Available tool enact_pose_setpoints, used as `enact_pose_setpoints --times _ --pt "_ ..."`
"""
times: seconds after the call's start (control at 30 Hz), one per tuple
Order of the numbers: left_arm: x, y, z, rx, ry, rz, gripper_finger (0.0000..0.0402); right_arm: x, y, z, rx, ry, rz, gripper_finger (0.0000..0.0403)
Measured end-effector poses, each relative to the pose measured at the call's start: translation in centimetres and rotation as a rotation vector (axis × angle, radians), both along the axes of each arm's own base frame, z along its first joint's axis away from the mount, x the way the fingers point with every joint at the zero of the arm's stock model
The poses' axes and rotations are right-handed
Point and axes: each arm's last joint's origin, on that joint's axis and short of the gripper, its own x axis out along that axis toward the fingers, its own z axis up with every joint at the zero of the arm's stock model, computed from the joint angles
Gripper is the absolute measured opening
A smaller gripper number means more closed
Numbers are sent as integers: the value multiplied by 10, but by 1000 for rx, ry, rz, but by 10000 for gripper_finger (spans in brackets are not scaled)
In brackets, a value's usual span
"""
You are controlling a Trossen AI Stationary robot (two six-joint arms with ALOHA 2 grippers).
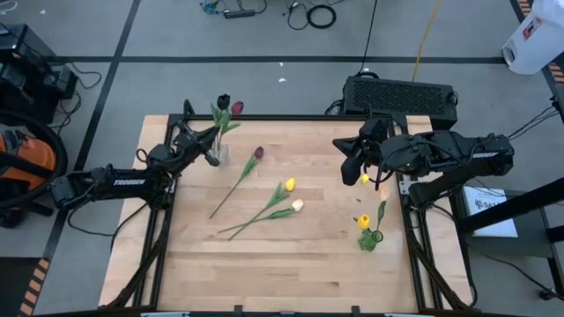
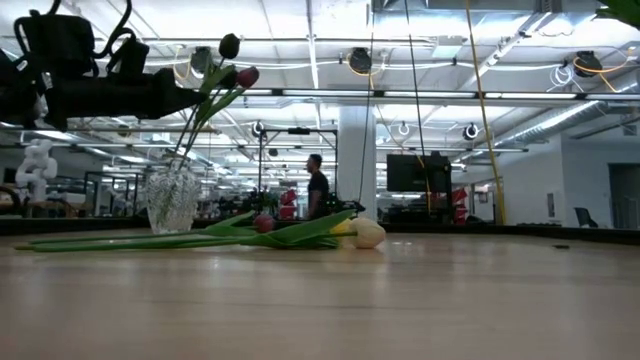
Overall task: Sort flowers into vase by color
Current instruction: Put the black flower into the transparent vase
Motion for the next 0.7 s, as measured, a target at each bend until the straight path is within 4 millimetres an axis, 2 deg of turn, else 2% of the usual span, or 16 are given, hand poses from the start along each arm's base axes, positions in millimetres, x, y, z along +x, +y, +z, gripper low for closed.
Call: enact_pose_setpoints --times 0.37,0.7 --pt "0 0 -1 -5 3 5 17 0 0 0 -2 1 1 0" --pt "0 0 -1 -6 2 10 72 0 0 0 -2 1 1 0"
